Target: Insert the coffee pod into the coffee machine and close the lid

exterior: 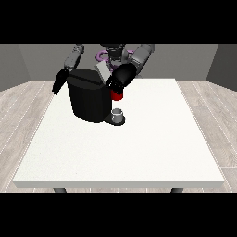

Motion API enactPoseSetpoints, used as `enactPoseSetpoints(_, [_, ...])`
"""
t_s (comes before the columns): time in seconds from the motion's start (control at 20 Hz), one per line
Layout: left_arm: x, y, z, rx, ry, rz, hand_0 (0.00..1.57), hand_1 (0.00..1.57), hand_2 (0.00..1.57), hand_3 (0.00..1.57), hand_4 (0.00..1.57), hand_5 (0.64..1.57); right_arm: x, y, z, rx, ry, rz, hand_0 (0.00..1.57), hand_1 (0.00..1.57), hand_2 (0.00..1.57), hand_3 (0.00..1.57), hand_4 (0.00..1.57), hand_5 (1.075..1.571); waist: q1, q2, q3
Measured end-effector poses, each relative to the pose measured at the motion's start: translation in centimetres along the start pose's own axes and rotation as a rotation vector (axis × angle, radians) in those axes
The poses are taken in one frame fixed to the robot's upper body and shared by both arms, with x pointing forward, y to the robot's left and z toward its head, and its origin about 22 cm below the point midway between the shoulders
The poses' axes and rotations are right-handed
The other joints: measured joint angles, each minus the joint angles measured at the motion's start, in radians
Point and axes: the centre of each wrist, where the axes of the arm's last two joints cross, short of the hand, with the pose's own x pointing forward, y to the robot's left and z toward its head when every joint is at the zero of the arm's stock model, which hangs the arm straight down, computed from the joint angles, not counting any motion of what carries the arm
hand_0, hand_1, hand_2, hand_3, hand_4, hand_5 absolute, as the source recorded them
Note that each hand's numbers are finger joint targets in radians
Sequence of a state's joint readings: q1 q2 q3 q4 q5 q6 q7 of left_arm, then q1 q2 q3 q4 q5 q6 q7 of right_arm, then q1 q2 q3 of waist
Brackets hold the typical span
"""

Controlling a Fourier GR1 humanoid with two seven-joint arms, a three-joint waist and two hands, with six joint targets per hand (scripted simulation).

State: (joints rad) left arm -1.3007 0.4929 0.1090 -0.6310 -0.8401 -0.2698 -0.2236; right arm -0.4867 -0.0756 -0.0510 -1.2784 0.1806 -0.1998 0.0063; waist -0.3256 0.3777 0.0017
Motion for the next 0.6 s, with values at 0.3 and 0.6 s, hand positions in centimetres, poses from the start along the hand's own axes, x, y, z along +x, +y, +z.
enactPoseSetpoints(0.3, [-0.3, 0.4, 0.3, 0.026, -0.025, -0.05, 1.0, 1.0, 1.02, 0.72, 0.0, 1.571, 0.5, -0.1, -0.2, 0.006, -0.004, 0.02, 0.0, 0.0, 0.0, 0.0, 0.16, 1.571, -0.005, 0.007, 0.0016])
enactPoseSetpoints(0.6, [-0.2, 1.3, 0.4, 0.052, -0.051, -0.118, 0.0, 0.0, 0.67, 0.54, 0.0, 1.571, 0.6, -0.4, -0.4, -0.009, -0.011, 0.015, 0.0, 0.0, 0.0, 0.0, 0.2, 1.571, -0.003, 0.023, 0.0031])
